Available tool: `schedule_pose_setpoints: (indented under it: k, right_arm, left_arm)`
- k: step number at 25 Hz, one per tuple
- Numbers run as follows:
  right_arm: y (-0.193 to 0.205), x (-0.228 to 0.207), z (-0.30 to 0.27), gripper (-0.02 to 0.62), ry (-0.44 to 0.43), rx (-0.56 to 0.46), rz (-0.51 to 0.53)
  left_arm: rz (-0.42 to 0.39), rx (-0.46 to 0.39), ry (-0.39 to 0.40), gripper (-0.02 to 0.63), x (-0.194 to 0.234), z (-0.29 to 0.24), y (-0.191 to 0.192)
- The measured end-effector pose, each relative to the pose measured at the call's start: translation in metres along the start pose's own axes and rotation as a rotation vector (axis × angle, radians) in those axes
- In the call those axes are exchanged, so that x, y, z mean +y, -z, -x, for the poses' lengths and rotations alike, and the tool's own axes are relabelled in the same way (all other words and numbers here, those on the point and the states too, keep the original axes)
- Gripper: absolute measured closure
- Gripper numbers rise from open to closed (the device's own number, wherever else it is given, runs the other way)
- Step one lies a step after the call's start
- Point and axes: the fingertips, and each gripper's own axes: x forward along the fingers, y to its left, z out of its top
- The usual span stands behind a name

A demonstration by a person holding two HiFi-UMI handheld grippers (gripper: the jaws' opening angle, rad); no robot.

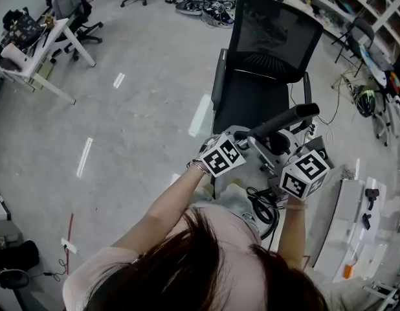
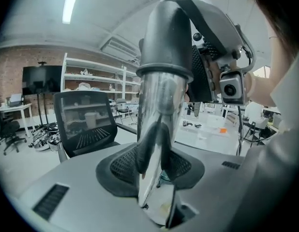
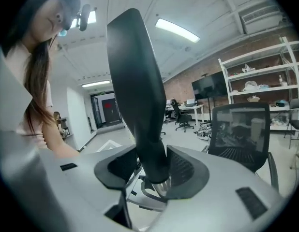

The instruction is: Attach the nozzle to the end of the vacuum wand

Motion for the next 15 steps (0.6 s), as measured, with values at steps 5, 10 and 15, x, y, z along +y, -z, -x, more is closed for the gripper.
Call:
schedule_pose_setpoints:
  k: [5, 10, 15]
  right_arm:
    - [-0.004, -0.005, -0.007, 0.405, 0.107, -0.022, 0.014]
    - [-0.004, -0.013, -0.003, 0.405, 0.195, -0.039, -0.001]
    - [-0.005, -0.021, -0.001, 0.405, 0.198, -0.086, -0.049]
  left_arm:
    - [0.014, -0.006, -0.041, 0.46, 0.01, 0.003, -0.002]
    - [0.03, -0.013, -0.08, 0.46, 0.012, -0.003, -0.004]
    - [0.04, -0.02, -0.095, 0.46, 0.017, -0.009, -0.005]
